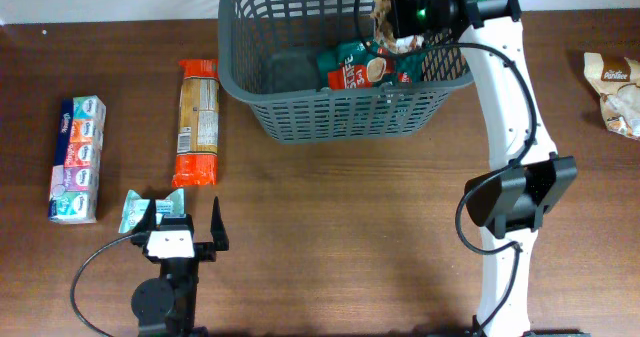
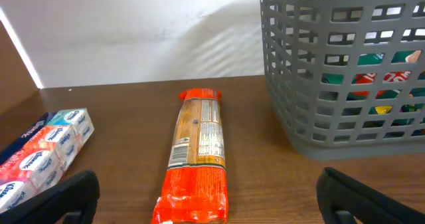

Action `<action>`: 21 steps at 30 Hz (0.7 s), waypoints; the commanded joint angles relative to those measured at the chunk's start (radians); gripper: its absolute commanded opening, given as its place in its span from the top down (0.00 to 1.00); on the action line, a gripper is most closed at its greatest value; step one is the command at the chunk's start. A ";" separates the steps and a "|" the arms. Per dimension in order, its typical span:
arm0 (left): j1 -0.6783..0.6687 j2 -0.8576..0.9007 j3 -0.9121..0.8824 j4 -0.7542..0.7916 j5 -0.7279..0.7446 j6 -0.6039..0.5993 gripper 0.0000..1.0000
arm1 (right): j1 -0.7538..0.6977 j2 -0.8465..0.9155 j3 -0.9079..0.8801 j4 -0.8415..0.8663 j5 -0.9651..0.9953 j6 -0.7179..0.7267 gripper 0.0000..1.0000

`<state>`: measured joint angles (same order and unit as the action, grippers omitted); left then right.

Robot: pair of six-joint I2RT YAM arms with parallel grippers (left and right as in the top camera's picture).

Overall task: Pack container
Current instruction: 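Lower the snack bag into the basket and open the right gripper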

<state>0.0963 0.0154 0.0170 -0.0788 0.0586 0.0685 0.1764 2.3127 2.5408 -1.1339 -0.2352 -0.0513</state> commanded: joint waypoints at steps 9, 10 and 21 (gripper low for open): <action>-0.005 -0.009 -0.009 0.002 -0.007 0.016 0.01 | -0.001 -0.014 -0.023 -0.125 0.064 0.008 0.96; -0.005 -0.009 -0.009 0.002 -0.007 0.016 0.01 | -0.001 -0.014 -0.023 -0.129 0.064 0.008 0.96; -0.005 -0.009 -0.009 0.002 -0.007 0.016 0.01 | -0.001 -0.014 -0.023 -0.158 0.064 0.008 0.81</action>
<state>0.0963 0.0154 0.0170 -0.0788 0.0582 0.0685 0.1764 2.3127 2.5202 -1.2861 -0.1802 -0.0479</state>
